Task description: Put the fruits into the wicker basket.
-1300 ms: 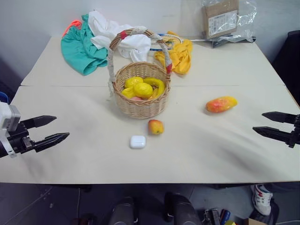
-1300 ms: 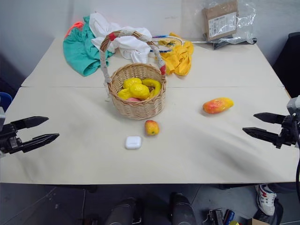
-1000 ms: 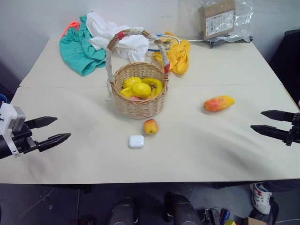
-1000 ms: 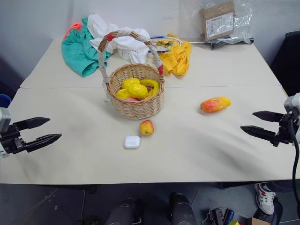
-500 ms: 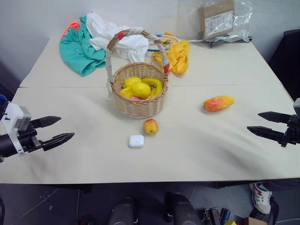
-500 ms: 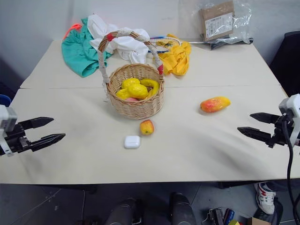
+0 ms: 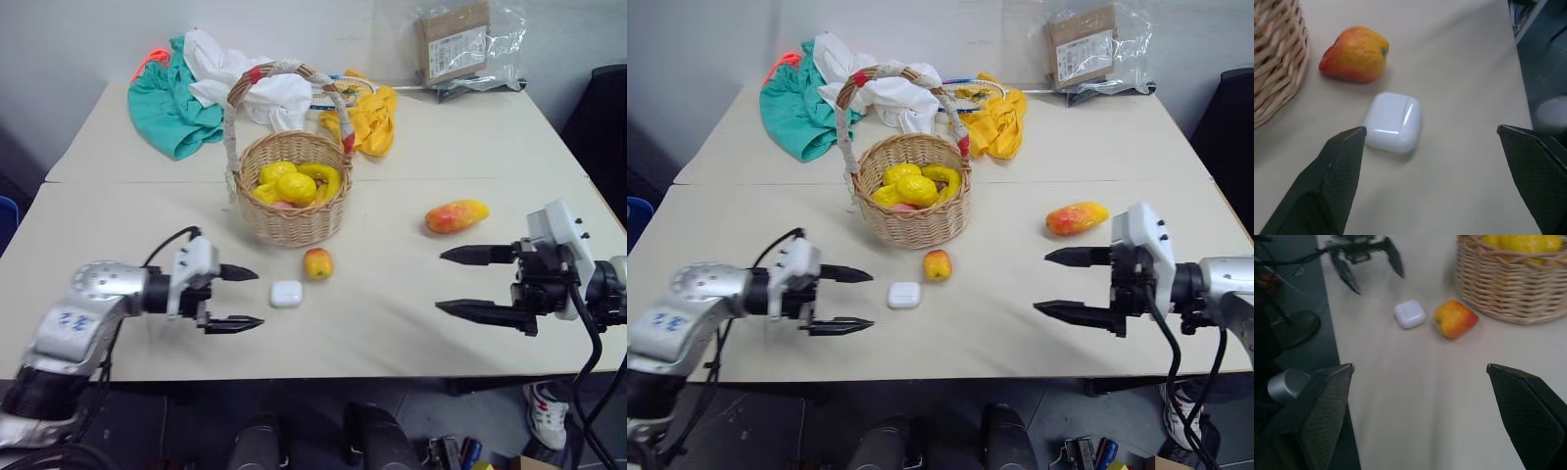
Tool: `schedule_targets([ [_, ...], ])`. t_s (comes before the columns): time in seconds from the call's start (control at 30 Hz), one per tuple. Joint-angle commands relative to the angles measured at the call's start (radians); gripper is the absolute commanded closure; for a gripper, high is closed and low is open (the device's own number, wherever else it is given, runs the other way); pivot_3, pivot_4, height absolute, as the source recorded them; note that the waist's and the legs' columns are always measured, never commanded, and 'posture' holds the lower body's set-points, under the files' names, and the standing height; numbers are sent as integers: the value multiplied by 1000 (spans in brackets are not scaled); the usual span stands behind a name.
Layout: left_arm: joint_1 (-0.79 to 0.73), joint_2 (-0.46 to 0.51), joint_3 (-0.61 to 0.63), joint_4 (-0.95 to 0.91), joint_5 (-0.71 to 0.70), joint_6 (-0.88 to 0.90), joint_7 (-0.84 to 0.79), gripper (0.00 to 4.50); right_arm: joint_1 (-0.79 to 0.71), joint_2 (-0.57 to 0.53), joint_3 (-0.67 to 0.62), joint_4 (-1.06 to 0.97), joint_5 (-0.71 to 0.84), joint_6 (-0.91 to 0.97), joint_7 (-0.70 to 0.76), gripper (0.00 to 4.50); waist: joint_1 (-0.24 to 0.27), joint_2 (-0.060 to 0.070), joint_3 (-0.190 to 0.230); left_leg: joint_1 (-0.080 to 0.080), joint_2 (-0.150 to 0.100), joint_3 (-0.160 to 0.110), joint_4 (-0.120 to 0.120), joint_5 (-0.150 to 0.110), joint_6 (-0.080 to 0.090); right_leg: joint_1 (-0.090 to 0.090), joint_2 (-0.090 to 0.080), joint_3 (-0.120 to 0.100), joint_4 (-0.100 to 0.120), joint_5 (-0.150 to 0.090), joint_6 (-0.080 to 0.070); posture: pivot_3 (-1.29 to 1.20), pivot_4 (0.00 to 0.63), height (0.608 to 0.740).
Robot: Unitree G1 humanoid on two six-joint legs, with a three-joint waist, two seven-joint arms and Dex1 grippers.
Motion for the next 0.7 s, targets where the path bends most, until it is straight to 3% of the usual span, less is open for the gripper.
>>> schedule_targets([
  [0.03,-64,-62,-92,103,100,-64,4,0,-11,25,3,-101,66,9,-45,22,1,-1,0,0,0,0,1,0,1,0,0,0,0,0,0,0,150,740],
  [0.33,-111,-160,-166,216,230,-158,37,0,12,61,24,-167,94,3,-134,22,-1,-4,1,-2,1,0,9,-2,4,1,-2,1,1,1,2,0,150,740],
  [0.57,-36,-119,-75,150,206,-142,62,2155,-9,75,77,-153,67,-18,-149,0,-8,-4,1,-2,2,0,13,-6,10,2,-5,2,2,3,3,0,150,740],
  [0.7,101,-116,149,73,160,-1,277,2159,-42,100,125,-140,48,-36,-159,0,-20,-4,1,-2,4,1,13,-5,5,1,-4,3,2,2,2,0,150,740],
])
